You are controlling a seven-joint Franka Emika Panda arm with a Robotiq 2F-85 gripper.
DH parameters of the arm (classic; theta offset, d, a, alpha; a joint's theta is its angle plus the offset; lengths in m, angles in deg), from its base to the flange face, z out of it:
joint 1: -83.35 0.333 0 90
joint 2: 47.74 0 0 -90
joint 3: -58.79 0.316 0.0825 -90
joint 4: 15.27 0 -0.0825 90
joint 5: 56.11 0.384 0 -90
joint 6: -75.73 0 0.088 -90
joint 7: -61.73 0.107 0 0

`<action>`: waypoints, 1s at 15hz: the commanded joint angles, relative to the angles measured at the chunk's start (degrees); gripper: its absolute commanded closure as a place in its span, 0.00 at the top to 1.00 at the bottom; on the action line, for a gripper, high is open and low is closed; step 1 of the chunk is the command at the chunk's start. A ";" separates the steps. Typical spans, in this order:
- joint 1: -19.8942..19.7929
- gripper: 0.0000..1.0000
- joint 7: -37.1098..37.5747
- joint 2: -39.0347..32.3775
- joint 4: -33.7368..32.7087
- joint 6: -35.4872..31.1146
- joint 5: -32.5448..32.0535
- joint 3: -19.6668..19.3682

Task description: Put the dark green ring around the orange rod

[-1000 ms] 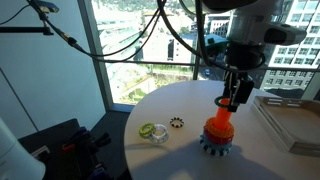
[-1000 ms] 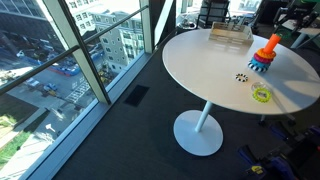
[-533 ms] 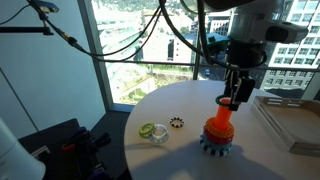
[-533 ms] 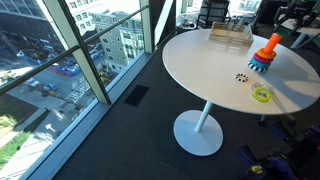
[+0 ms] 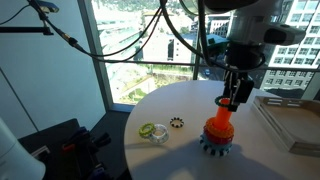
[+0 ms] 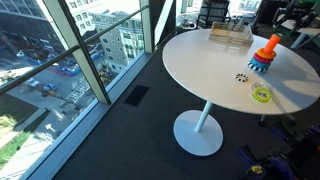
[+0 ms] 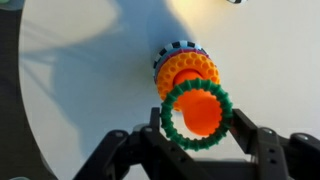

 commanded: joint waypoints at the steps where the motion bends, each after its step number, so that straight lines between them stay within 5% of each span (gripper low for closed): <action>1: -0.51 0.45 0.25 -1.57 -2.23 0.60 0.37 0.44; 15: -0.52 0.45 0.26 -1.48 -3.77 0.52 0.47 0.70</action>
